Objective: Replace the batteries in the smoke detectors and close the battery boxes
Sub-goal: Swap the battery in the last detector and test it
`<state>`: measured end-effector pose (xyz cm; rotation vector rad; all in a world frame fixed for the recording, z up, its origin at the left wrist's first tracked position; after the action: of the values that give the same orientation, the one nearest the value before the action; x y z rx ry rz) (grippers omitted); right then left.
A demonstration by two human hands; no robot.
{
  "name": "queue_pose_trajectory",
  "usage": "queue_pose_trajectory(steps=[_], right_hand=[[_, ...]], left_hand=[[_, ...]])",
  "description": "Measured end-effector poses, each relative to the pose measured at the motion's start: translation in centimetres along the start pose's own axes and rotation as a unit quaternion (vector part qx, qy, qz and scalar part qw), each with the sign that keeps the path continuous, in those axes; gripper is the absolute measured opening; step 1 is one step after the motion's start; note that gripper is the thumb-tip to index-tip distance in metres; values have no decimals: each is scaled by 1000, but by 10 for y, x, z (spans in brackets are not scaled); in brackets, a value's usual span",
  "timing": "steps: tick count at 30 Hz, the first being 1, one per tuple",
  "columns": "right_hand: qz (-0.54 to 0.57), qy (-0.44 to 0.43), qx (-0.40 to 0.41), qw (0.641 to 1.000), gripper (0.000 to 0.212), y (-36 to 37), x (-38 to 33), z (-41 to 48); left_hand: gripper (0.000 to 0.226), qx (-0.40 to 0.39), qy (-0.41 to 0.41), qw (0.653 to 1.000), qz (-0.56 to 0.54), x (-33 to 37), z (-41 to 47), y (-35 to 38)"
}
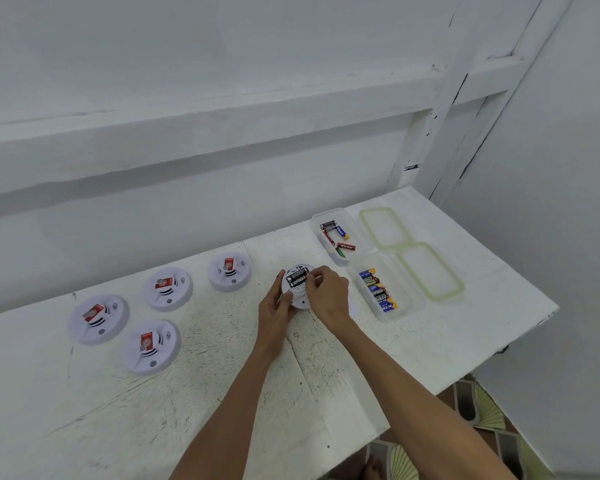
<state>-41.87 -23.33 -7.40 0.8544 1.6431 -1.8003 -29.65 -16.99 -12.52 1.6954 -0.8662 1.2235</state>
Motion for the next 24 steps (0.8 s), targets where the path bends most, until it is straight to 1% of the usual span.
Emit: queue_pose_trajectory(steps=[8,13,16,20,24], right_hand=[[18,70,10,997,29,2,-1,9],[58,109,30,992,32,5,4,7],[85,129,46,987,29,6,1,5],[72,137,42,987,21,4,-6,1],[71,103,40,991,14,0,-9,-4]], left_hand=[[49,-12,3,1000,11,-1,0,0],[50,-14,9,1000,18,0,-1,0],[50,-15,16,1000,21,3,-1,0],[49,-13,23,999,29,3,-1,0],[48,-12,24,999,33,2,1,0]])
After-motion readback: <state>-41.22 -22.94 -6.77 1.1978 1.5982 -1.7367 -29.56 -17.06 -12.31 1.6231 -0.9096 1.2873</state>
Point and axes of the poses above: each hand's wrist, its own z-axis towards the middle knuckle, its own y-axis out of the palm, x = y × z, the point moved 5 cm from there along z, towards the middle knuckle, and after that the axes turned 4 degrees about x, right-handed, at the moved point
